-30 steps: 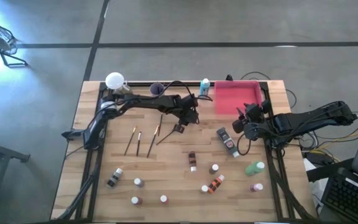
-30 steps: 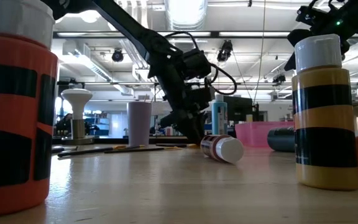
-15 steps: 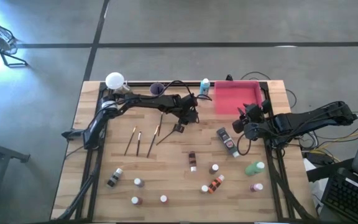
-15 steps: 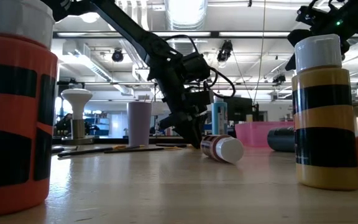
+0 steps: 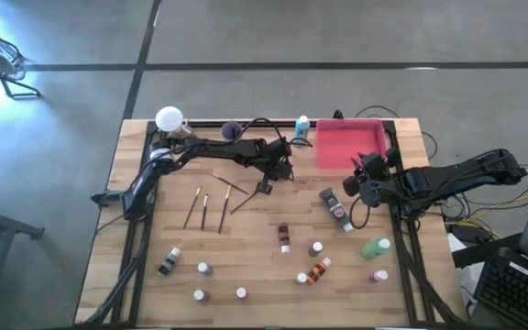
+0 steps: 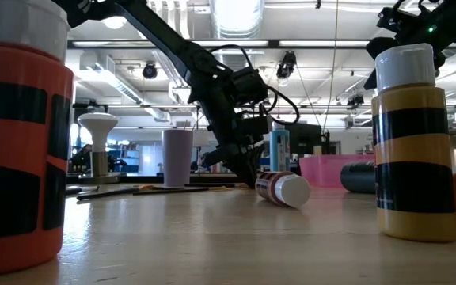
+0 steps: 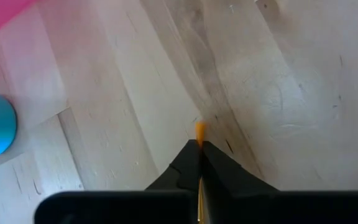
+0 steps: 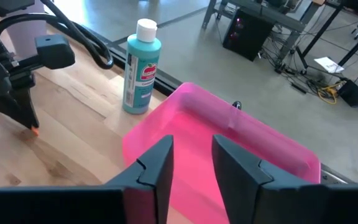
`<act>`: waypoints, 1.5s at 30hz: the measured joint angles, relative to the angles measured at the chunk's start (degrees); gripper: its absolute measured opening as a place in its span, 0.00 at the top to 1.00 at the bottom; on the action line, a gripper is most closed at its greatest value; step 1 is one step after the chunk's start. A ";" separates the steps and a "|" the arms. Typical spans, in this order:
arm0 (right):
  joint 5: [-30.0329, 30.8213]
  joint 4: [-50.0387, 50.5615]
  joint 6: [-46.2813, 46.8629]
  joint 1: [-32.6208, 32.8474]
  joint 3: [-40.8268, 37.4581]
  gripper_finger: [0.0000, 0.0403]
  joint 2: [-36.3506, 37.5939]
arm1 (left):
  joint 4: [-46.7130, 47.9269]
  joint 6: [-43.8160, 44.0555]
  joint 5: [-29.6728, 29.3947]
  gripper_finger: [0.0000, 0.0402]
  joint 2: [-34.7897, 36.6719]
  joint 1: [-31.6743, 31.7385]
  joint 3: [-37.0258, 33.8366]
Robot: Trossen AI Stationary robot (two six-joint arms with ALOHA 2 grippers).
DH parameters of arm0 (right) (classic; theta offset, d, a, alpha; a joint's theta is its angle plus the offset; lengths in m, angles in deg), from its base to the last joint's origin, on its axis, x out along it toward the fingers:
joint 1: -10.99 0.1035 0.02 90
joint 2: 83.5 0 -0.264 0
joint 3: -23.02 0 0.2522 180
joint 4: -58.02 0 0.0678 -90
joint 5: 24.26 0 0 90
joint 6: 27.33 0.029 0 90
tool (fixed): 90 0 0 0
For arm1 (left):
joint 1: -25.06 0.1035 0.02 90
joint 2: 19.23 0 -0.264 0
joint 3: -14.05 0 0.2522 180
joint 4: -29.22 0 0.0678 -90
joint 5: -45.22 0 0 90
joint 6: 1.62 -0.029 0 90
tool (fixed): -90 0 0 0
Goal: Pick & Place Paint Supplies
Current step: Put the gold black paint brush into the purple cup
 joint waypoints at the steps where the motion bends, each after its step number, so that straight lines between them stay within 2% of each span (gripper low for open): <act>1: 0.00 0.00 0.00 0.00 0.00 0.75 0.00 | -0.01 0.00 0.04 0.99 0.00 0.00 0.00; 10: 0.05 0.02 -0.38 0.00 0.00 0.79 0.00 | 0.40 0.69 0.17 0.99 0.56 -0.21 0.47; 16: 0.15 0.02 -0.99 0.00 0.00 0.81 0.00 | 1.54 5.43 2.90 0.99 1.42 -0.74 5.94; 20: 0.15 0.11 -1.01 0.00 -0.17 0.82 0.00 | 3.26 9.98 8.69 0.99 1.42 -0.87 10.22; 26: 0.13 0.19 -0.98 -0.02 -0.42 0.82 -0.01 | 2.49 17.48 22.06 0.99 4.02 -0.68 14.27; 29: 0.11 0.19 -1.01 -0.02 -0.46 0.79 0.00 | 0.35 19.67 25.18 0.99 6.89 -0.49 14.31; 38: 0.02 0.20 -0.83 -0.09 -0.55 0.72 -0.01 | -4.42 20.15 24.98 0.99 19.61 0.77 9.98; 45: -0.04 0.07 -0.81 -0.11 -0.55 0.68 0.00 | -14.27 20.51 17.07 0.99 31.82 3.44 0.04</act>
